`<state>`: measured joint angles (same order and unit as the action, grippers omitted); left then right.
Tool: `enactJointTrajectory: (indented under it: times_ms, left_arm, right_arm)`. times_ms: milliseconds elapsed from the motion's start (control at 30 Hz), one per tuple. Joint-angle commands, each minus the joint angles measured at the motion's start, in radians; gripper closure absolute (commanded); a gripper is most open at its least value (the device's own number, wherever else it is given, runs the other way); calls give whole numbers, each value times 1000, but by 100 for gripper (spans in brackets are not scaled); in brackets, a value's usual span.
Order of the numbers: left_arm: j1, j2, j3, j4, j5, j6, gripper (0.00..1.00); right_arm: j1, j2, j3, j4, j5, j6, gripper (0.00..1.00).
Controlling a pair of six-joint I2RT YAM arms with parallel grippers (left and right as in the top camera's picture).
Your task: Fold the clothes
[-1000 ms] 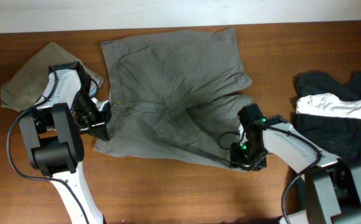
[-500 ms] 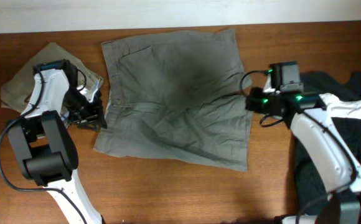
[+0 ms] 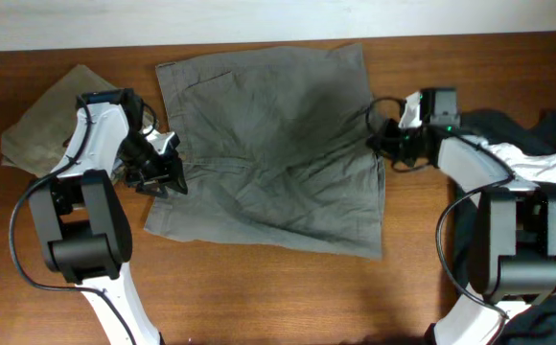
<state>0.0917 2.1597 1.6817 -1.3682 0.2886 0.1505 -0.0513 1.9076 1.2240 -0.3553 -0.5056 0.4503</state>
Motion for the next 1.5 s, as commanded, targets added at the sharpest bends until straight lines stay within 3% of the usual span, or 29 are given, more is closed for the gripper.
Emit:
enactJointTrajectory:
  times_ms: [0, 33, 67, 233, 333, 467, 533, 633, 800, 900, 1000, 1067, 1100, 1133, 1333, 1467]
  left_arm:
    - [2, -22, 0, 11, 10, 24, 53]
    - [2, -22, 0, 17, 7, 24, 53]
    - [2, -22, 0, 18, 3, 24, 53]
    - [2, -22, 0, 13, 3, 24, 53]
    - [3, -22, 0, 7, 2, 32, 53]
    - [3, -22, 0, 22, 3, 35, 53]
    - [3, -22, 0, 21, 2, 36, 53]
    - [3, -22, 0, 18, -15, 39, 53]
    - [3, -22, 0, 22, -23, 39, 53]
    - [3, -22, 0, 33, -24, 39, 53]
    - [3, -22, 0, 34, -27, 47, 53]
    - [3, -22, 0, 34, -27, 47, 53]
    - [3, -22, 0, 33, -27, 47, 53]
    - [3, -22, 0, 31, -27, 47, 53]
    - [-1, -22, 0, 2, 2, 58, 53]
    - [-47, -22, -106, 181, -32, 83, 49]
  right_arm:
    - [-8, -60, 128, -14, 29, 4, 38]
    - [-8, -60, 128, -19, 63, 3, 31]
    - [-12, -55, 128, -60, 97, 2, 31]
    - [0, -1, 98, -209, 116, -119, 47]
    - [6, 68, 98, -240, 132, -127, 49]
    - [42, 110, 98, -207, 71, -268, 48]
    - [74, 110, 98, -212, 56, -271, 76]
    - [77, 92, 109, -262, 33, -264, 96]
    - [9, 1, 311, -531, -93, -182, 96]
    - [3, 0, 369, -465, -39, -113, 95]
    - [5, 28, 364, -361, 139, -21, 92]
    - [5, 63, 364, -307, 146, -23, 73]
    - [4, 74, 364, -295, 151, -33, 41]
    - [-6, 76, 364, -311, 152, -82, 34]
    - [-93, -65, 365, -709, 121, -312, 32]
    - [-71, -104, 351, -976, 125, -316, 31]
